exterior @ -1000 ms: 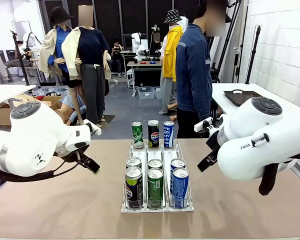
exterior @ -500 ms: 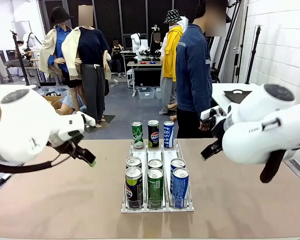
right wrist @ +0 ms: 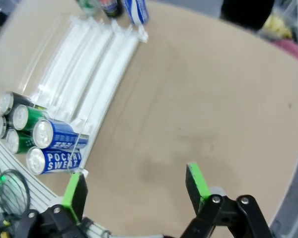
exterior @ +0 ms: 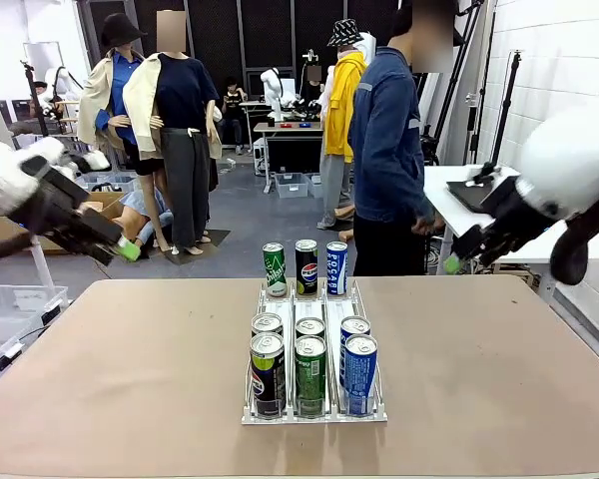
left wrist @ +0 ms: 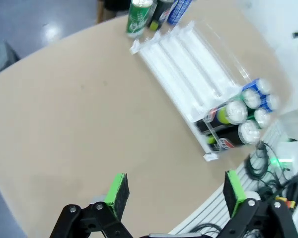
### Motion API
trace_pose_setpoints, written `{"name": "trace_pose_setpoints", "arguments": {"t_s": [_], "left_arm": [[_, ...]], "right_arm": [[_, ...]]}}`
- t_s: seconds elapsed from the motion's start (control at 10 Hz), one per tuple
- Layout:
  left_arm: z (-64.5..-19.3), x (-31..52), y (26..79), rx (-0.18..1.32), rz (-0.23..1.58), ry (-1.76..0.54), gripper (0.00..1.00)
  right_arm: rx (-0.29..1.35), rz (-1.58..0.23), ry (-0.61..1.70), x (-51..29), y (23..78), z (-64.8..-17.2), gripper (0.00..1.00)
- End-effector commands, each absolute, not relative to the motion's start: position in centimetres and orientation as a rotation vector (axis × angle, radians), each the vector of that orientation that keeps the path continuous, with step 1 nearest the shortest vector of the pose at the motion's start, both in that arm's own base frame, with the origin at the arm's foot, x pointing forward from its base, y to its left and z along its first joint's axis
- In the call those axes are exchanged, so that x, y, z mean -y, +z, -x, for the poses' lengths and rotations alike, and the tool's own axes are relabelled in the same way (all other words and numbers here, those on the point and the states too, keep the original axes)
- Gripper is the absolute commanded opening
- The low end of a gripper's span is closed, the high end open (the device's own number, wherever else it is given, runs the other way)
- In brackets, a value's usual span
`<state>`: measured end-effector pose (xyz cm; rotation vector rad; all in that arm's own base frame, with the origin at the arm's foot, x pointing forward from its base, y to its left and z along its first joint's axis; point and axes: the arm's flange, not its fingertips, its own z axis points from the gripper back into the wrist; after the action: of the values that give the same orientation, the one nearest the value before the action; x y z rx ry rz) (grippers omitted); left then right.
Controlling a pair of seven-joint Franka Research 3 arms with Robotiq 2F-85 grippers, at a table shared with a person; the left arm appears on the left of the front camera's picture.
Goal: Retrieve and hand over the desired beverage to the person.
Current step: Pick up a can of the same type that the person held from the Automatic Can Dispenser.
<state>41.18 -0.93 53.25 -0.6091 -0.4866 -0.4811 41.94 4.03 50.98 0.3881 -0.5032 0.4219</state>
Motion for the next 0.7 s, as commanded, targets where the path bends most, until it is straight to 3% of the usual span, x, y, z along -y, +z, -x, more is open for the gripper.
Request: {"name": "trace_pose_setpoints", "arguments": {"t_s": [0.0,0.6], "left_arm": [[-41.8,-2.4,52.4,0.516,0.742,-0.426,1.0],[-37.6,-12.3,48.5,0.748,1.004,-0.285,1.0]], "right_arm": [[0.58,-0.598,0.358,0.4,51.2,-41.4,1.0],[0.891,-1.06,0.293,11.6,49.4,-36.0,1.0]]}}
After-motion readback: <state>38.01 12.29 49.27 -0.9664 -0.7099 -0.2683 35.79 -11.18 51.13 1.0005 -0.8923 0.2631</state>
